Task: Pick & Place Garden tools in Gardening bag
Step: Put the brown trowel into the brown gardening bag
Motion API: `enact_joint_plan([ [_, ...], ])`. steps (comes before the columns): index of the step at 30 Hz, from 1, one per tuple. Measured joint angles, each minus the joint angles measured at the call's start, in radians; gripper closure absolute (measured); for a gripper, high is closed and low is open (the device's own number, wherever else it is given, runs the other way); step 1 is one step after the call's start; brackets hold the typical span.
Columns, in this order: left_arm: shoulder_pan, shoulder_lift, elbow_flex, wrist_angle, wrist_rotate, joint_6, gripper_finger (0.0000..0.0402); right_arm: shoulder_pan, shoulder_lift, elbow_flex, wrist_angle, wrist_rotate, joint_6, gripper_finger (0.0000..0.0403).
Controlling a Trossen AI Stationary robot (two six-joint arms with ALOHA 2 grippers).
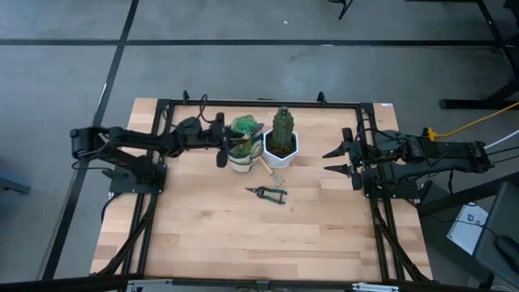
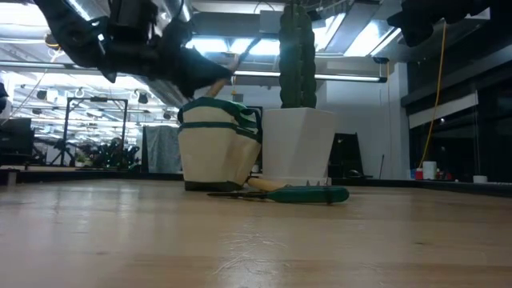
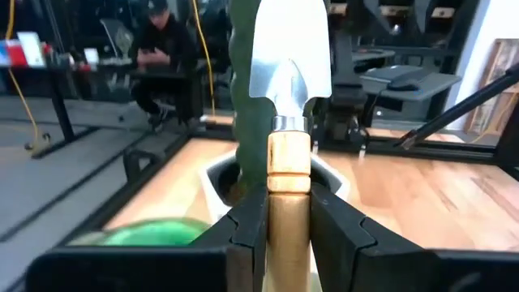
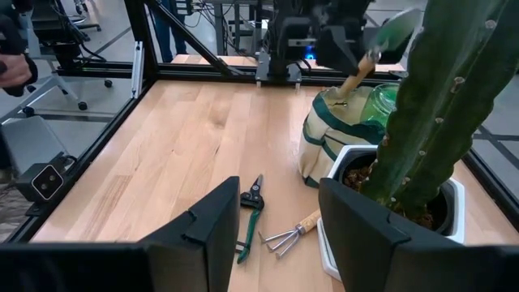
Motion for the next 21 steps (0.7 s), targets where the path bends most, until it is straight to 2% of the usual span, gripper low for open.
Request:
enact_joint_plan([
  [12, 0.000, 0.119, 0.000, -0.001, -0.024, -0.080, 0.0336, 0.000, 0.000, 0.000, 0.000, 0.000, 0.000, 0.0231],
  [21, 0.000, 0.125, 0.000, -0.008, -0.024, -0.108, 0.0317, 0.000, 0.000, 0.000, 0.000, 0.000, 0.000, 0.0231],
])
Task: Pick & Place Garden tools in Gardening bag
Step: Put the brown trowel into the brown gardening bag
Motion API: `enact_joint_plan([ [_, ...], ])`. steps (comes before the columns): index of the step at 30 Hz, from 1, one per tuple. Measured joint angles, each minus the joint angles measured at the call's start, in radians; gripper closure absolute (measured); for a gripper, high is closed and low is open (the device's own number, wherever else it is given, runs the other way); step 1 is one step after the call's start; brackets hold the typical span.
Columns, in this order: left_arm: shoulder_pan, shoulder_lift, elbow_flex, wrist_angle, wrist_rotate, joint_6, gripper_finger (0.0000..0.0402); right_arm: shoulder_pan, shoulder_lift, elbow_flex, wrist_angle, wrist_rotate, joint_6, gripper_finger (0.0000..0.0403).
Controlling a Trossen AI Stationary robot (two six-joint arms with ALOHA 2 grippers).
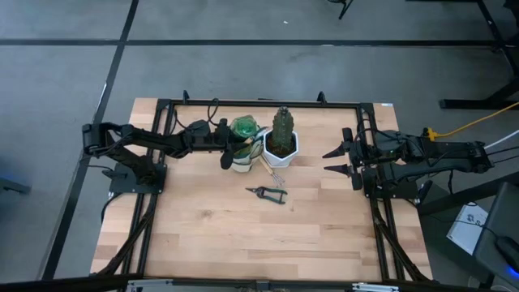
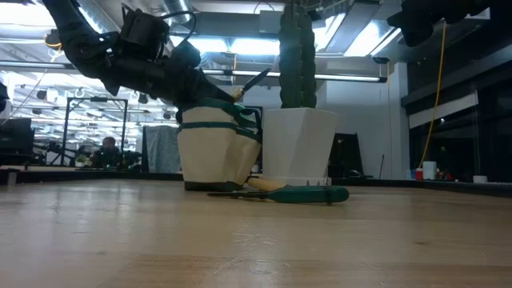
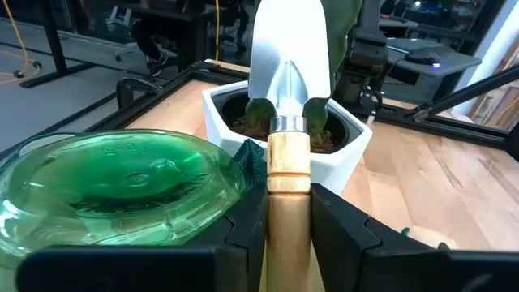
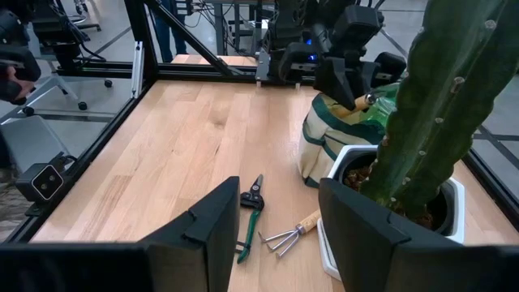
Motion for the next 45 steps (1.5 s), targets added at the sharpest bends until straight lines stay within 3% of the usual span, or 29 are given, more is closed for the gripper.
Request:
enact_joint_plan([
  [14, 0.000, -0.050, 0.000, -0.044, 0.028, 0.016, 0.0231, 0.000, 0.000, 0.000, 0.000, 0.000, 0.000, 0.0231],
  [20, 0.000, -0.063, 0.006, -0.125, 0.028, 0.071, 0.0212, 0.000, 0.000, 0.000, 0.000, 0.000, 0.000, 0.0231],
  [25, -0.004, -0.063, 0.097, -0.364, 0.012, 0.152, 0.0204, 0.000, 0.000, 0.000, 0.000, 0.000, 0.000, 0.0231],
  [29, -0.018, -0.063, 0.193, -0.613, -0.107, 0.227, 0.0201, 0.000, 0.000, 0.000, 0.000, 0.000, 0.000, 0.0231],
  [34, -0.037, -0.063, 0.267, -0.761, -0.159, 0.277, 0.0224, 0.000, 0.000, 0.000, 0.000, 0.000, 0.000, 0.0231],
  [42, -0.072, -0.073, 0.315, -0.811, -0.167, 0.299, 0.0335, 0.000, 0.000, 0.000, 0.000, 0.000, 0.000, 0.0231],
  [45, -0.077, -0.080, 0.336, -0.859, -0.187, 0.322, 0.0338, 0.000, 0.000, 0.000, 0.000, 0.000, 0.000, 0.0231],
])
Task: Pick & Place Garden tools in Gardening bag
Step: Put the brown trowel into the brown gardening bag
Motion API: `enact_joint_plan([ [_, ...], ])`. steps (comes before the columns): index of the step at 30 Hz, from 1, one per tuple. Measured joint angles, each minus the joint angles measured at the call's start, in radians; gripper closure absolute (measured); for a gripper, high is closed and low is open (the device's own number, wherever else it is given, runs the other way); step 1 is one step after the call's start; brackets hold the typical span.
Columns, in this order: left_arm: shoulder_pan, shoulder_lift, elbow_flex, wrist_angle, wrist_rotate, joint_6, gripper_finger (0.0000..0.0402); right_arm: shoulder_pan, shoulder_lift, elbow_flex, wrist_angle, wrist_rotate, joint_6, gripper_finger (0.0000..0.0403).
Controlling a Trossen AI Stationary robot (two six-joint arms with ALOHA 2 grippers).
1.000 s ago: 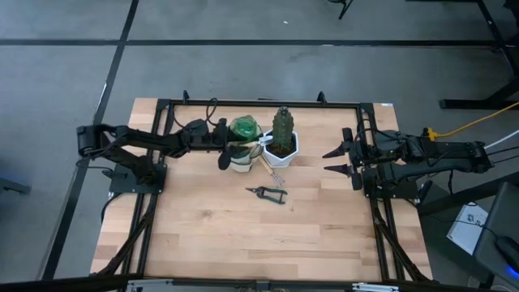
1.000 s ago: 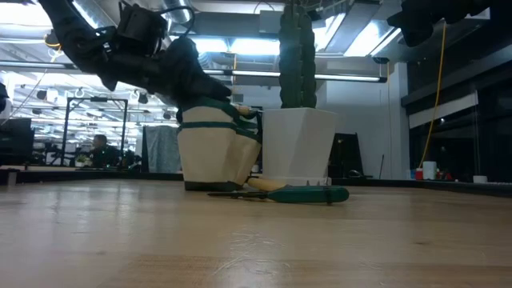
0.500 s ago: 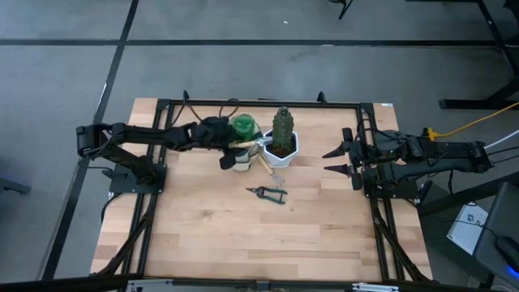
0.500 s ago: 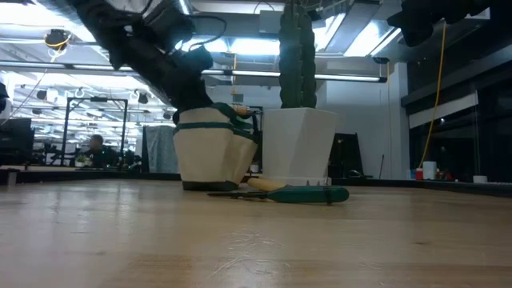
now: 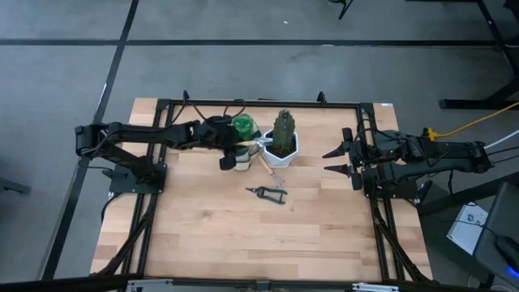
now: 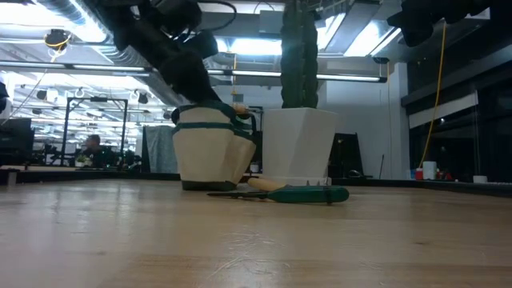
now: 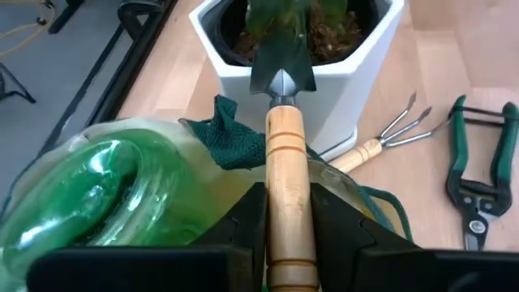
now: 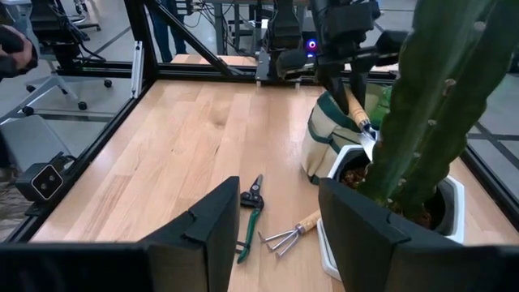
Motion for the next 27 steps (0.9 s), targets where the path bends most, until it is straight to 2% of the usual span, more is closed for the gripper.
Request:
enact_joint_plan([
  [5, -0.001, -0.041, 0.041, -0.077, -0.063, 0.049, 0.0338, 0.000, 0.000, 0.000, 0.000, 0.000, 0.000, 0.0231],
  [8, -0.001, -0.075, 0.099, -0.177, -0.107, 0.077, 0.0338, 0.000, 0.000, 0.000, 0.000, 0.000, 0.000, 0.0231],
  [17, -0.029, -0.123, 0.355, -0.748, -0.272, 0.101, 0.0338, 0.000, 0.000, 0.000, 0.000, 0.000, 0.000, 0.0231],
  [22, -0.043, -0.123, 0.418, -0.950, -0.277, 0.079, 0.0338, 0.000, 0.000, 0.000, 0.000, 0.000, 0.000, 0.0231],
  [27, -0.044, -0.115, 0.420, -1.060, -0.268, 0.081, 0.0338, 0.000, 0.000, 0.000, 0.000, 0.000, 0.000, 0.0231],
])
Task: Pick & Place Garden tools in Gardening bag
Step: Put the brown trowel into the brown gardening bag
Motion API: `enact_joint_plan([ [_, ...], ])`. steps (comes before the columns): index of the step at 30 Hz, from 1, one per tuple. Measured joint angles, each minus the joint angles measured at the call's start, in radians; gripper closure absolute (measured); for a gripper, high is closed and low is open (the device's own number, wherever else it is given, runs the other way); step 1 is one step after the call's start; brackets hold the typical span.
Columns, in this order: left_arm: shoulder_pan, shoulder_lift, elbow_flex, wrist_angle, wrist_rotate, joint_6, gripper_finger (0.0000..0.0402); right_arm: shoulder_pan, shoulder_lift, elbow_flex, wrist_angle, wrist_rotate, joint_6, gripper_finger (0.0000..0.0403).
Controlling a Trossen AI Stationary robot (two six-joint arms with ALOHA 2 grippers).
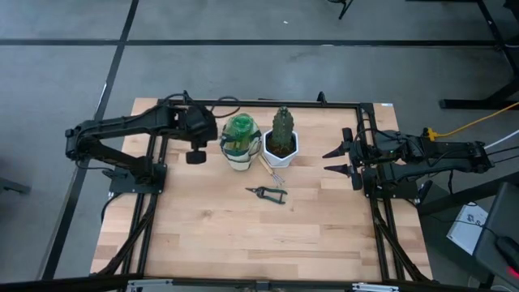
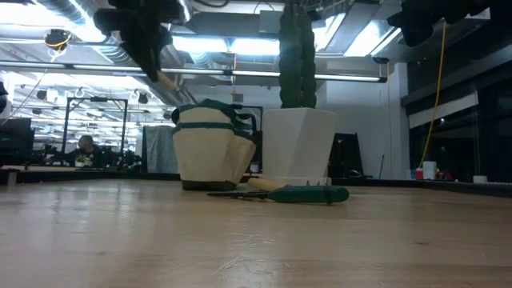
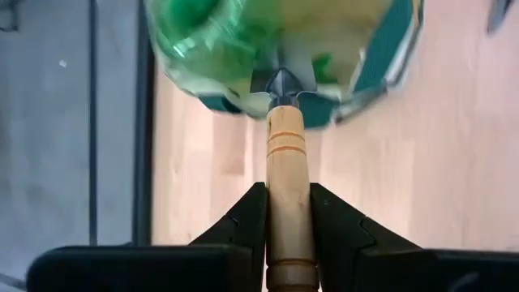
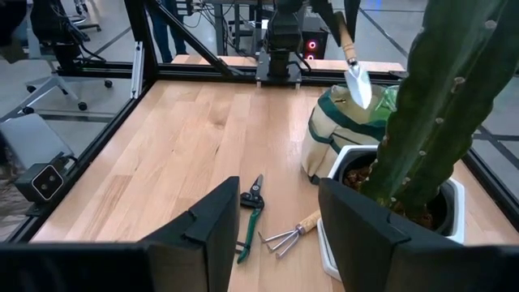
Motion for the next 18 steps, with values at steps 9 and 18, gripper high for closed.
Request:
enact_joint_plan([
  [9, 0.001, 0.025, 0.000, 0.017, 0.010, 0.065, 0.0333, 0.000, 0.000, 0.000, 0.000, 0.000, 0.000, 0.0231],
  [18, 0.001, 0.086, 0.000, 0.025, 0.012, 0.111, 0.0327, 0.000, 0.000, 0.000, 0.000, 0.000, 0.000, 0.0231],
])
